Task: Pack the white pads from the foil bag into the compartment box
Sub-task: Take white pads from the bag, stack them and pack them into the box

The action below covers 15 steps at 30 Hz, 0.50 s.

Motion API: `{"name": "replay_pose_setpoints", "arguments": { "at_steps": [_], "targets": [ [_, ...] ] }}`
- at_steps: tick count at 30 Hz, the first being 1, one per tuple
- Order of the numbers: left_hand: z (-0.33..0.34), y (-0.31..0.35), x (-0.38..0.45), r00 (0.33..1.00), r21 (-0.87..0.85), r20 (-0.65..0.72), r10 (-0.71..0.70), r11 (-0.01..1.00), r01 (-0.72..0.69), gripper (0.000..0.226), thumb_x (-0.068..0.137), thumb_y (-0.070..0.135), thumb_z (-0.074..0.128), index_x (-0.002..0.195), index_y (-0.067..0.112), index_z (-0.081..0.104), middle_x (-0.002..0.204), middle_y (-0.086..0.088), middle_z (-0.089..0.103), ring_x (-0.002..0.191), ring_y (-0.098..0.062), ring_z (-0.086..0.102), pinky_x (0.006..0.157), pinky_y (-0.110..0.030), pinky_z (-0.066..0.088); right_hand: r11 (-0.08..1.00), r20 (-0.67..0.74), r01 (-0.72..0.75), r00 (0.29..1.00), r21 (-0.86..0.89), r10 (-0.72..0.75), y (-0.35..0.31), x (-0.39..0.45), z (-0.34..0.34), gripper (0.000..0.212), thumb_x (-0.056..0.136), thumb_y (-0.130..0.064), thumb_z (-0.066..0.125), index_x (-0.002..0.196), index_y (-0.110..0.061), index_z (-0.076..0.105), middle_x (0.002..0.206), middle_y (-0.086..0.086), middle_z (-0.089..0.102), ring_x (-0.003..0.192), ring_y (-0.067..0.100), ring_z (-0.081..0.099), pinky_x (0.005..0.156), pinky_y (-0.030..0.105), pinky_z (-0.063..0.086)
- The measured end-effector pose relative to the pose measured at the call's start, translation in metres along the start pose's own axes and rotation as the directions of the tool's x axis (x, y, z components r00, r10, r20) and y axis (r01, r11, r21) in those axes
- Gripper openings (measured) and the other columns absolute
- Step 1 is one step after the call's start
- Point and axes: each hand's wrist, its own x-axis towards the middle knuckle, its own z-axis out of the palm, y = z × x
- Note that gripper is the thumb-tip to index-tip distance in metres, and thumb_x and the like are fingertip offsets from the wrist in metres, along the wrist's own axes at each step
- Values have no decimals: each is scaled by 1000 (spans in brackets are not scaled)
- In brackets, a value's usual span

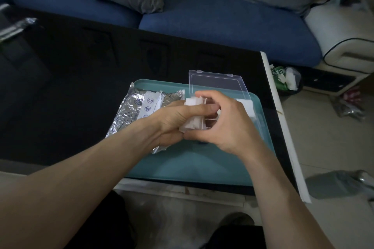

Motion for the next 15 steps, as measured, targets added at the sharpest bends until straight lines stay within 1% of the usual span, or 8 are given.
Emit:
{"name": "replay_pose_setpoints", "arguments": {
  "at_steps": [2, 3, 5, 6, 9, 11, 13, 15],
  "targets": [
    [0, 0, 0, 1000, -8, 11, 7, 1000, -7, 28, 76, 7, 76, 102, 4, 68, 98, -18, 69, 87, -27, 67, 76, -35, 58, 999, 16, 2, 1000, 35, -2, -1, -1, -1, 107, 50, -37, 100, 143, -34, 48, 129, -19, 62, 112, -6, 61, 88, 19, 56],
    [0, 1, -1, 1000, -10, 17, 11, 1000, -11, 25, 75, 6, 73, 99, 4, 68, 93, -16, 69, 81, -24, 67, 73, -32, 59, 999, 15, 0, 1000, 47, 0, 0, -1, -1, 106, 49, -36, 100, 143, -34, 49, 129, -18, 62, 110, -4, 62, 88, 20, 57],
    [3, 2, -3, 999, -6, 41, 15, 1000, -15, 23, 74, 5, 69, 97, 3, 66, 87, -13, 70, 75, -21, 69, 65, -28, 59, 999, -1, 3, 1000, 38, -3, 1, 0, 0, 93, 50, -37, 99, 133, -32, 59, 118, -16, 67, 101, 2, 68, 84, 29, 60],
    [3, 3, -3, 999, -5, 46, 9, 1000, -9, 22, 74, 4, 69, 96, 3, 65, 86, -12, 70, 74, -20, 70, 63, -28, 58, 1000, -5, 5, 1000, 10, -5, 1, 0, -1, 88, 49, -38, 99, 129, -32, 61, 115, -16, 67, 100, 3, 67, 84, 31, 60],
    [1, 1, -1, 1000, -16, 22, 11, 1000, -11, 28, 80, -2, 71, 105, 2, 60, 95, -20, 64, 78, -26, 68, 65, -32, 58, 993, 31, -14, 999, -118, 18, -1, -1, -3, 97, 47, -43, 99, 133, -33, 57, 120, -19, 56, 109, 0, 56, 92, 25, 53],
    [-1, 0, 1, 999, 26, -25, 23, 999, -22, 27, 82, -2, 70, 108, 1, 62, 101, -23, 60, 85, -29, 64, 71, -35, 59, 979, 35, -36, 998, -200, 44, -1, 0, -4, 88, 48, -49, 97, 126, -32, 61, 116, -19, 55, 106, 1, 53, 90, 23, 50],
    [-1, -2, 3, 998, 40, -62, 31, 999, -28, 30, 83, -3, 71, 112, -3, 63, 103, -23, 60, 89, -30, 63, 72, -35, 59, 968, 15, -54, 998, -247, 60, -1, 0, -4, 76, 48, -58, 93, 114, -33, 64, 111, -22, 54, 105, 3, 53, 90, 26, 47],
    [-1, -3, 5, 996, 15, -86, 31, 999, -30, 48, 79, -3, 75, 123, -9, 57, 104, -24, 60, 86, -31, 64, 70, -35, 59, 951, 14, -51, 998, -306, 58, -2, -1, -5, 80, 46, -69, 87, 115, -36, 63, 116, -22, 51, 113, 7, 50, 97, 32, 43]
  ]
}}
